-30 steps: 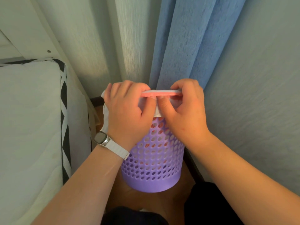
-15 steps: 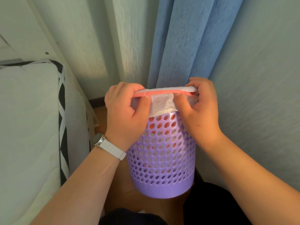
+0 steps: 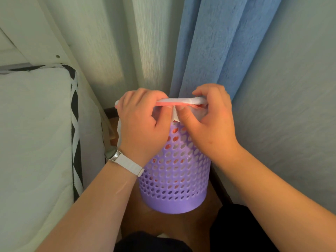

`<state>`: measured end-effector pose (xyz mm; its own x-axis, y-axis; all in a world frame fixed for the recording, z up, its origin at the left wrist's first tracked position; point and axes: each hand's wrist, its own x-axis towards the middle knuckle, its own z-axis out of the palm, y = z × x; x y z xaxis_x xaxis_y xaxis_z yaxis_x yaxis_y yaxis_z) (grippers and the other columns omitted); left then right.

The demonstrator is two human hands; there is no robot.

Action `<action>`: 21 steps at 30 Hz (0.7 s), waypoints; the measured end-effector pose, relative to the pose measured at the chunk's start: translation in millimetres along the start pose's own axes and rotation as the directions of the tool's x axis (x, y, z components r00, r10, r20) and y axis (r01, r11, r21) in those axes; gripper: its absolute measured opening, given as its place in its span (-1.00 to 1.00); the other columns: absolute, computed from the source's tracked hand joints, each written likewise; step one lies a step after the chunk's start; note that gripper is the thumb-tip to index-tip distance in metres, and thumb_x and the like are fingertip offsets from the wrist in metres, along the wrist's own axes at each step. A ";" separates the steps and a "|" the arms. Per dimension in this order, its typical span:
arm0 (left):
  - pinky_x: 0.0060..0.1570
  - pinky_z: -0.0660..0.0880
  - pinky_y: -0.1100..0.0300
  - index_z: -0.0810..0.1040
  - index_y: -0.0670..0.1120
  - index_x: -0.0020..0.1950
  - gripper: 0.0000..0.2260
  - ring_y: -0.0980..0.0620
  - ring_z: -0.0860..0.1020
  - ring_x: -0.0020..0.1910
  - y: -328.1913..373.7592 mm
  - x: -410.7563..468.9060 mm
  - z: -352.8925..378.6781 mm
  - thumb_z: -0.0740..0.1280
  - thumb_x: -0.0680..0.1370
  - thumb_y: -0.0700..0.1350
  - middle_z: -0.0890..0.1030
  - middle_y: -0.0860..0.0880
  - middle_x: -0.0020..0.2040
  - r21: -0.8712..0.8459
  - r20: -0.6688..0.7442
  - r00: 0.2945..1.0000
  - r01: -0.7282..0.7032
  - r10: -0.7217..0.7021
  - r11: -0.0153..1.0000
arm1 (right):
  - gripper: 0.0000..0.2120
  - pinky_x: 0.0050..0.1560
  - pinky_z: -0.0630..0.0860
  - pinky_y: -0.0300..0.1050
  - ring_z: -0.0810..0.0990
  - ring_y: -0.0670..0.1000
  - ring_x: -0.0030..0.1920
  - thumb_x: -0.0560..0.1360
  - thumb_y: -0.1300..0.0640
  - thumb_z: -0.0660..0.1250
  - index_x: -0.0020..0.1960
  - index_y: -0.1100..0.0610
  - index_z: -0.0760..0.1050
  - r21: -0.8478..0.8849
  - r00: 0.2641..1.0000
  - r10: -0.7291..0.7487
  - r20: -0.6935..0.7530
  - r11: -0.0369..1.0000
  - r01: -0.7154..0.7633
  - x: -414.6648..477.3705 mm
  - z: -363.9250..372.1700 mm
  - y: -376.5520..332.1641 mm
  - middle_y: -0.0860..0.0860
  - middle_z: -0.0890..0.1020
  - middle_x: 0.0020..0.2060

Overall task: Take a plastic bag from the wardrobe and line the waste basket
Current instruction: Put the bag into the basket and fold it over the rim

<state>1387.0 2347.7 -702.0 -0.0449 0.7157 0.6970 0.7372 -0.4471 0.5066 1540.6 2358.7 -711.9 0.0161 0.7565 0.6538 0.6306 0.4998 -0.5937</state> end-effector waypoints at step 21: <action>0.23 0.34 -0.26 0.63 -0.03 0.07 -0.78 -0.07 0.56 0.00 14.0 -3.7 2.2 0.30 0.51 -0.01 0.61 0.04 -0.07 -0.017 0.060 0.997 -0.045 0.046 0.999 | -0.69 0.01 0.44 0.15 0.48 0.09 -0.07 0.45 -0.06 0.37 -0.06 0.20 0.46 -0.016 0.997 0.022 -0.075 1.000 -0.023 -2.5 -5.9 11.2 0.05 0.52 -0.13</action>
<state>1399.0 2339.9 -698.6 0.0294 0.7250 0.6881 0.7268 -0.4881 0.4832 1552.2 2359.8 -717.4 0.0883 0.7332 0.6743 0.6421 0.4756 -0.6012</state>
